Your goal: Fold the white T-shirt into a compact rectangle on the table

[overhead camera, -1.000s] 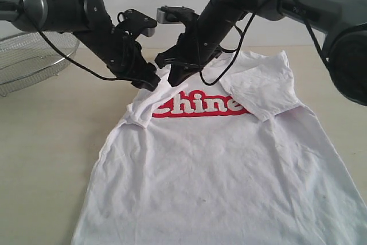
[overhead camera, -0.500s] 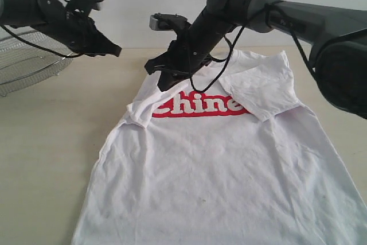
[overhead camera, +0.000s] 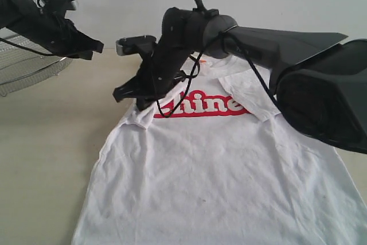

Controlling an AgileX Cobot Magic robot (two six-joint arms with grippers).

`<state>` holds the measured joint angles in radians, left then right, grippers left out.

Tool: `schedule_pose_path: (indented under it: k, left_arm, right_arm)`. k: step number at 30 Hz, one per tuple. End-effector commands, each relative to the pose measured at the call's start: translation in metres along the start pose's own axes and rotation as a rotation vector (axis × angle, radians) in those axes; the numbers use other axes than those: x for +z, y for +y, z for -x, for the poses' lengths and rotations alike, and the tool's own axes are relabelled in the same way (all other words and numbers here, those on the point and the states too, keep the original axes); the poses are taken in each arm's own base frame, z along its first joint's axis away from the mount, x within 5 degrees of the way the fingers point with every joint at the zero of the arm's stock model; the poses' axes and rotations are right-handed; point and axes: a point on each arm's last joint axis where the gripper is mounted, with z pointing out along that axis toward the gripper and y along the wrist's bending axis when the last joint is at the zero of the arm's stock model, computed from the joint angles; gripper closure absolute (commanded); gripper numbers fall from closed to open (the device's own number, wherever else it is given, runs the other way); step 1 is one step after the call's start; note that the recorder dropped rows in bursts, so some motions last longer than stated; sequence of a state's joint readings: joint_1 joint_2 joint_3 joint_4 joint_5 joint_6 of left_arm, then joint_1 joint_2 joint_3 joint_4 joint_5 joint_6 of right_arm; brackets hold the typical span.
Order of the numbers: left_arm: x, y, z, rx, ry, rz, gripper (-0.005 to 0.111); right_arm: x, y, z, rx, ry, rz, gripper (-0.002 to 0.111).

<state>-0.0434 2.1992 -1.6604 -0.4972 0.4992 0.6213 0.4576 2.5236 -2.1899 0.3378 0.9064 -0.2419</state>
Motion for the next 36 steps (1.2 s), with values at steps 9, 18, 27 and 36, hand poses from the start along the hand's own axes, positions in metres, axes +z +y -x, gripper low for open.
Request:
schedule_pose_path:
  k: [9, 18, 27, 36]
  left_arm:
    - [0.002, -0.007, 0.0, -0.02, 0.001, -0.059, 0.102]
    - [0.005, -0.031, 0.003, 0.03, -0.004, -0.119, 0.102]
    - [0.005, -0.035, 0.0, 0.017, 0.037, -0.155, 0.102]
    - [0.005, -0.033, -0.001, 0.02, 0.045, -0.151, 0.102]
  right_arm:
    - [-0.02, -0.04, -0.026, -0.017, 0.332, -0.429, 0.108]
    - [-0.058, -0.014, 0.008, -0.089, 0.077, -0.276, 0.108]
    - [-0.042, -0.018, 0.01, -0.063, 0.019, -0.261, 0.108]
    - [-0.008, -0.026, -0.006, -0.034, 0.094, -0.252, 0.108]
